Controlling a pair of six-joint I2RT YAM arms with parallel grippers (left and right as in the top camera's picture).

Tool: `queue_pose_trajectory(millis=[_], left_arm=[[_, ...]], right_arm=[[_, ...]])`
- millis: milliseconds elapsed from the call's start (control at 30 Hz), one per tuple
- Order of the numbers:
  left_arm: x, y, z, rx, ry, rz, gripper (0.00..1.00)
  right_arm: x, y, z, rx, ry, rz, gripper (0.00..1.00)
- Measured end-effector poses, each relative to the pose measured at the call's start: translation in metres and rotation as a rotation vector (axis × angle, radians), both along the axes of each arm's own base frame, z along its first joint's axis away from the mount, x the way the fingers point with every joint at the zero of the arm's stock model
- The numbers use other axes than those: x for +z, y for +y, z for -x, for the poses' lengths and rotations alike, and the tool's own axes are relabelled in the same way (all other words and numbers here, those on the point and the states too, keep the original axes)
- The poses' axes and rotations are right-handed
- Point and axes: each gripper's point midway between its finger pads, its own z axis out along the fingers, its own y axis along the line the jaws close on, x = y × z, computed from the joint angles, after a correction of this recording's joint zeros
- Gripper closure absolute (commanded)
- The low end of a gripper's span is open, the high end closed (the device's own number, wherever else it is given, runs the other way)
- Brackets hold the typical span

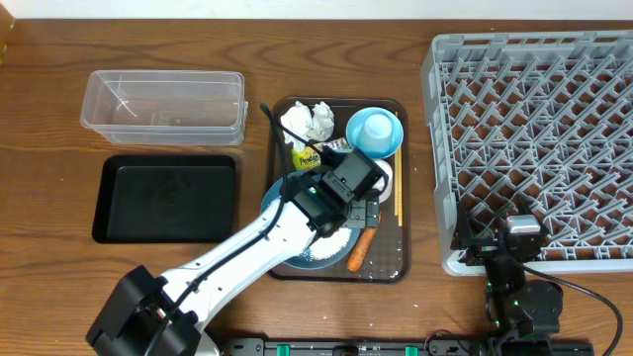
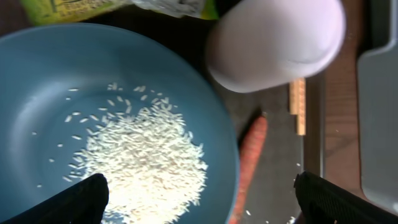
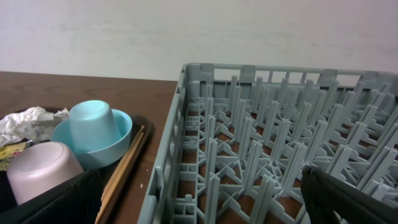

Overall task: Sort waste into correct bins and load items into the dishwasher rack
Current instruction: 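Move the left gripper over the blue bowl of rice, then grasp the blue bowl rim with the left gripper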

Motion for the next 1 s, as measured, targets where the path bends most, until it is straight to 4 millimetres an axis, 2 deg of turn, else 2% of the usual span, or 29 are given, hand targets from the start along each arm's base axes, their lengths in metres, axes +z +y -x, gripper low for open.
queue_pose_trajectory(millis=[233,300,467,567,700,867,1000], left_arm=[[-0.007,-0.008,0.007,-0.035,-0.021,-0.042,0.02],[-0.014,-0.01,0.009,-0.043,-0.014,-0.064,0.07],[-0.036,-0.012,0.016,-0.066,0.018,-0.125,0.07],[-0.052,-0.01,0.019,-0.074,0.045,-0.163,0.11],[-0.065,-0.007,0.022,-0.076,0.075,-0.199,0.19],[-0.066,-0.006,0.023,-0.078,0.077,-0.206,0.38],[-0.066,-0.005,0.023,-0.075,0.077,-0.206,0.44]], right_arm=[[0.0,0.0,0.0,0.0,0.0,0.0,0.01],[0.0,0.0,0.0,0.0,0.0,0.0,0.01],[0.0,0.0,0.0,0.0,0.0,0.0,0.01],[0.0,0.0,0.0,0.0,0.0,0.0,0.01],[0.0,0.0,0.0,0.0,0.0,0.0,0.01],[0.0,0.0,0.0,0.0,0.0,0.0,0.01],[0.0,0.0,0.0,0.0,0.0,0.0,0.01]])
